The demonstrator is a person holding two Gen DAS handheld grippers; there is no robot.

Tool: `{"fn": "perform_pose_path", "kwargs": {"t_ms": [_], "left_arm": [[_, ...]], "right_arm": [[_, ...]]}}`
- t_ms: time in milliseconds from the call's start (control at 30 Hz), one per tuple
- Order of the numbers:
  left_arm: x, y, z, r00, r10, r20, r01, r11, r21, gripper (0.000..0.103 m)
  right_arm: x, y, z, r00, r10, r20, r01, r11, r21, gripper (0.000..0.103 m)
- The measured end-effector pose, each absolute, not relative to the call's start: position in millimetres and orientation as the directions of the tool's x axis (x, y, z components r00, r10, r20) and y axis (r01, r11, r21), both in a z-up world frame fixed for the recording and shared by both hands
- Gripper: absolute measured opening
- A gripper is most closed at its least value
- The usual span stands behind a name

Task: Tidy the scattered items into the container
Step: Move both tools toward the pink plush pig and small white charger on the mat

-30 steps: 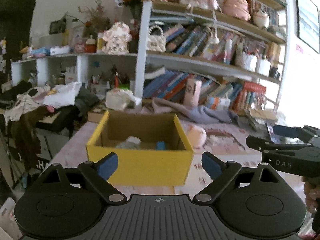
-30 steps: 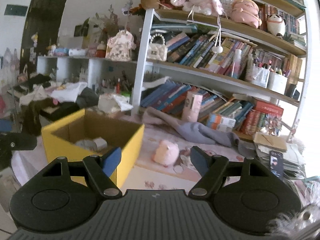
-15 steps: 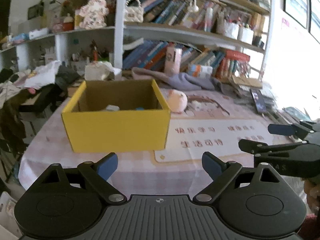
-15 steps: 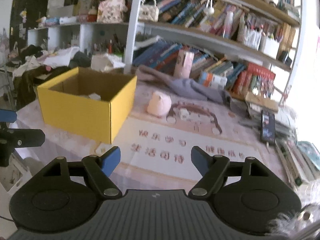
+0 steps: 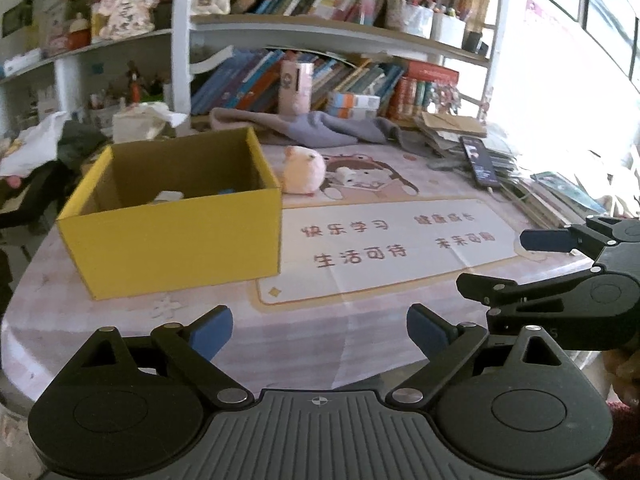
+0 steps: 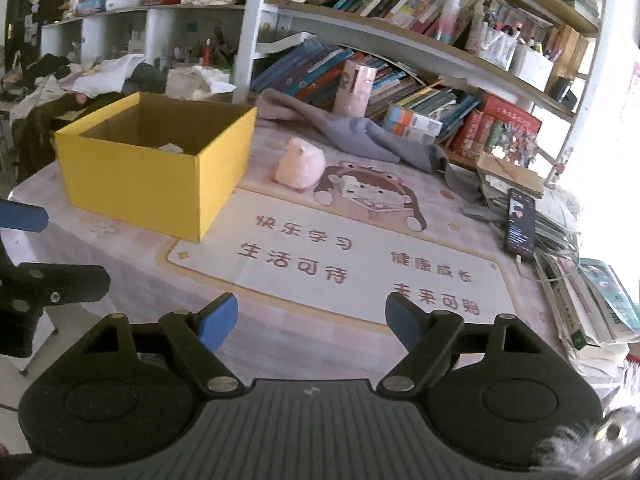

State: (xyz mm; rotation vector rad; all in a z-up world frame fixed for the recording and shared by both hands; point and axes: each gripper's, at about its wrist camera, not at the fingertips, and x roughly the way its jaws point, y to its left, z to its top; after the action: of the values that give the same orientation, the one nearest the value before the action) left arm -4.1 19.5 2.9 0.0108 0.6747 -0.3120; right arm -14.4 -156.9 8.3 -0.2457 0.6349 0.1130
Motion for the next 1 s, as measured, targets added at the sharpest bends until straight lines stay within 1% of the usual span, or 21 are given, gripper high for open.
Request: {"fn": "perform_pose_path", "kwargs": {"t_ms": [233, 733, 1000], "left_arm": [[7.0, 1.5, 2.2, 0.716, -0.317, -0.622, 0.345, 0.935, -0.079, 0.096], [23.2, -18.5, 2.9, 0.690, -0.372, -0.621, 0.415, 0.906, -0.082, 0.096], [38.0, -32.8, 3.0, 0.682, -0.394, -0.617, 0.449, 0.890, -0.073, 0.096]], "right_arm": [[-7.6, -175.0, 9.7, 0.799, -0.013, -0.601, -0.122, 0.975, -0.183, 0.080], [1.1, -191.0, 13.3, 0.793, -0.055, -0.607, -0.079, 0.978, -0.192, 0.080], [13.2, -207.7, 12.9, 0.792, -0.076, -0.606, -0.035, 0.985, -0.170, 0.076]]}}
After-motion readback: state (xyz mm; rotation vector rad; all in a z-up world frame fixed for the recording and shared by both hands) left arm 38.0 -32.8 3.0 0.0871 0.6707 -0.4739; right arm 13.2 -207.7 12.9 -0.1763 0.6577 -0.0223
